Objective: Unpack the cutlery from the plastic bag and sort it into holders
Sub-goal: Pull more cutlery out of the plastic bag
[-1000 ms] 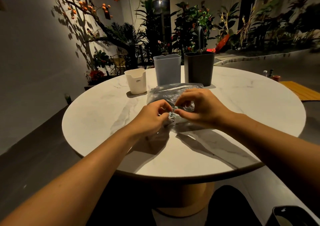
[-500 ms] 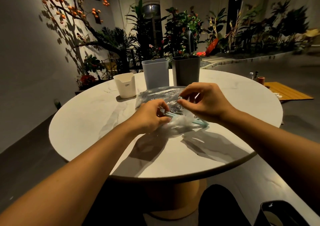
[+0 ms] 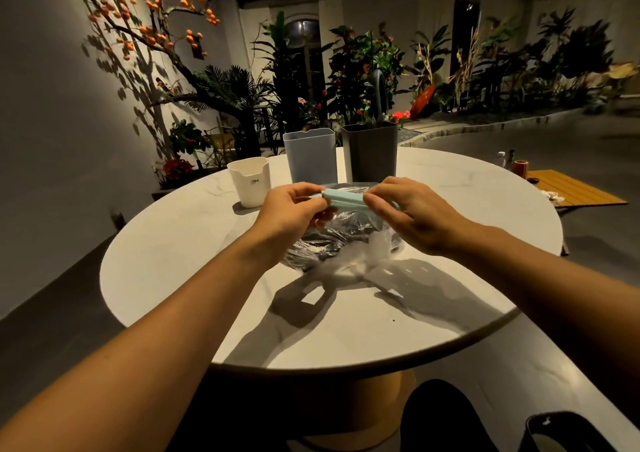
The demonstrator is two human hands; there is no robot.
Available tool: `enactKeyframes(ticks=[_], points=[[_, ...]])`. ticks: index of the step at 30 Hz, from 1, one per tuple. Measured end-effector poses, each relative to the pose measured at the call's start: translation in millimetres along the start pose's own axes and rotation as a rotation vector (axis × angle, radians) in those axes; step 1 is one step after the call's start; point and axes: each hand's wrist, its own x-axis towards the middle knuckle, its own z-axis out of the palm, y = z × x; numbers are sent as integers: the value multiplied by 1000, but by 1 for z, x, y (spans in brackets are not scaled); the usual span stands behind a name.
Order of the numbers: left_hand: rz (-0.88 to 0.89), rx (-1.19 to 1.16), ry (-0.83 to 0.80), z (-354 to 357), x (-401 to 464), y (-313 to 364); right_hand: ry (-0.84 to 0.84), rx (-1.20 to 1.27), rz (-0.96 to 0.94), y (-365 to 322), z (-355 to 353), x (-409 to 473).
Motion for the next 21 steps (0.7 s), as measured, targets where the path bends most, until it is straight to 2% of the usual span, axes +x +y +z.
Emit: enactKeyframes(ticks=[5,9,13,21], points=[[-44,-234,-43,1,6,18,-11,-54,-8,-13,-9,13],[26,-25,5,-5,13,15,-15,-7,-16,-19,-8,23],[45,9,103,-23,16,8,-16,44,3,-16,0,36],[187,498,227,-70,19,-16,-13,-14,-8,-31,41,83]])
